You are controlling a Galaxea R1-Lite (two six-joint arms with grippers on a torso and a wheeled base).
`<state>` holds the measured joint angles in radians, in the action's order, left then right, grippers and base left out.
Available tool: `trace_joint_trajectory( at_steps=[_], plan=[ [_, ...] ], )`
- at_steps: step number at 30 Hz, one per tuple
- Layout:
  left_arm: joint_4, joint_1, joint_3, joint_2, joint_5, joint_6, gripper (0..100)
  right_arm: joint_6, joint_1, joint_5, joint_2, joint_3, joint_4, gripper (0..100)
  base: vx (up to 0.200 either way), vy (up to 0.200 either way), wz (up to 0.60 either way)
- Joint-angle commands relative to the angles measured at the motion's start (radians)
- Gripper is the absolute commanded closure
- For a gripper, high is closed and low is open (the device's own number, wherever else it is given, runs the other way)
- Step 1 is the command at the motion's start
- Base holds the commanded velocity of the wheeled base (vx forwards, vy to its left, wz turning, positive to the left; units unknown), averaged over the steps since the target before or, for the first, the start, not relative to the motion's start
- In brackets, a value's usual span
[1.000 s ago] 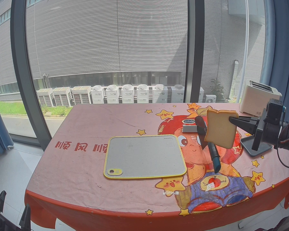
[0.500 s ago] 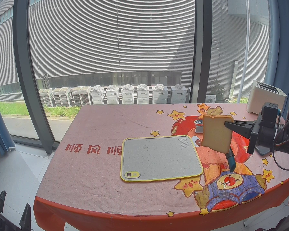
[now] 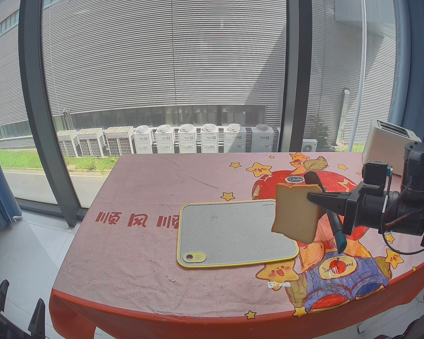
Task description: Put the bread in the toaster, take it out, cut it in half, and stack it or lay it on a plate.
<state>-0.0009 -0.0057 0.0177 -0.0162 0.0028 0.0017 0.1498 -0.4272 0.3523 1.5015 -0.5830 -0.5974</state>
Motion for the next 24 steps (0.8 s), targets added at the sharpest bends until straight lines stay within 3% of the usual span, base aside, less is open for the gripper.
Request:
trace_joint_trajectory(
  at_steps=[1, 3, 6, 9, 16, 24],
  plan=[
    [0.001, 0.0, -0.018, 0.016, 0.0, 0.0, 0, 0.027, -0.031, -0.003, 0.043, -0.008, -0.008, 100, 0.0, 0.0, 0.0],
    [0.001, 0.0, -0.018, 0.016, 0.0, 0.0, 0, 0.027, -0.031, -0.003, 0.043, -0.008, -0.008, 100, 0.0, 0.0, 0.0],
    [-0.001, 0.001, -0.018, 0.016, 0.0, 0.0, 0, 0.142, -0.077, -0.018, 0.114, -0.001, -0.139, 100, 0.0, 0.0, 0.0],
    [-0.001, 0.0, -0.018, 0.016, 0.0, 0.0, 0, 0.197, -0.097, -0.049, 0.177, -0.001, -0.216, 100, 0.0, 0.0, 0.0],
    [-0.001, 0.0, -0.018, 0.016, 0.0, 0.0, 0, 0.229, -0.123, -0.15, 0.315, -0.006, -0.395, 100, 0.0, 0.0, 0.0],
    [-0.001, 0.0, -0.018, 0.016, 0.0, 0.0, 0, 0.384, -0.189, -0.204, 0.358, -0.026, -0.453, 100, 0.0, 0.0, 0.0]
  ],
)
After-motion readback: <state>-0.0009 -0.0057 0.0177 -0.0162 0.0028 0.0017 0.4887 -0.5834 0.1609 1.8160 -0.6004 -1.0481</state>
